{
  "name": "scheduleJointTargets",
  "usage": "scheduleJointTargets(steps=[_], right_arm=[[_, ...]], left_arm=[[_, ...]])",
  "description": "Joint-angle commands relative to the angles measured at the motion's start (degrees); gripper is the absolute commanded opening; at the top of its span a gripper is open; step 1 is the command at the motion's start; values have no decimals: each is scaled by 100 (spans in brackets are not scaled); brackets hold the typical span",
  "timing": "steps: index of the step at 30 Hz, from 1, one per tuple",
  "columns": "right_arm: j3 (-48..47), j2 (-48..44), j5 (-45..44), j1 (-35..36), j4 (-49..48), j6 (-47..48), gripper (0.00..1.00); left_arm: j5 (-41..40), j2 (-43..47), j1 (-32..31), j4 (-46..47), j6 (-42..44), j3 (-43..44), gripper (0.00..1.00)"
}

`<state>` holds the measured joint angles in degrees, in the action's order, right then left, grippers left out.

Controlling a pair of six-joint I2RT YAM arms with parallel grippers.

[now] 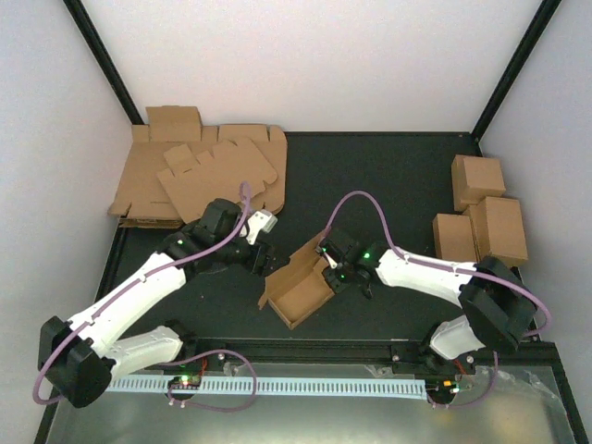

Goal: Fold the paper box

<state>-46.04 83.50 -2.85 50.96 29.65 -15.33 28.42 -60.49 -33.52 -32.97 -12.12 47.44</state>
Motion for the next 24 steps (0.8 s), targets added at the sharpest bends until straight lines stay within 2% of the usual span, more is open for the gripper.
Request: scheduleJointTargets(steps=[1,14,19,22,24], right_arm=[[131,-176,-88,-17,-367,155,30],[258,40,-470,301,-1093,185,30],[306,98,-658,417,-1180,86,22],[342,17,-802,441,-1216,46,18],[371,-40,-819,436,-1247,47,18]], left_arm=[[-171,107,-79,67,152,48,81],[-229,-97,-216,11,187,94,80],[-200,-341,-271,-198,144,218,79],[-506,-429,-405,-518,136,468,78],[-810,-527,-512,-820,145,664,74]])
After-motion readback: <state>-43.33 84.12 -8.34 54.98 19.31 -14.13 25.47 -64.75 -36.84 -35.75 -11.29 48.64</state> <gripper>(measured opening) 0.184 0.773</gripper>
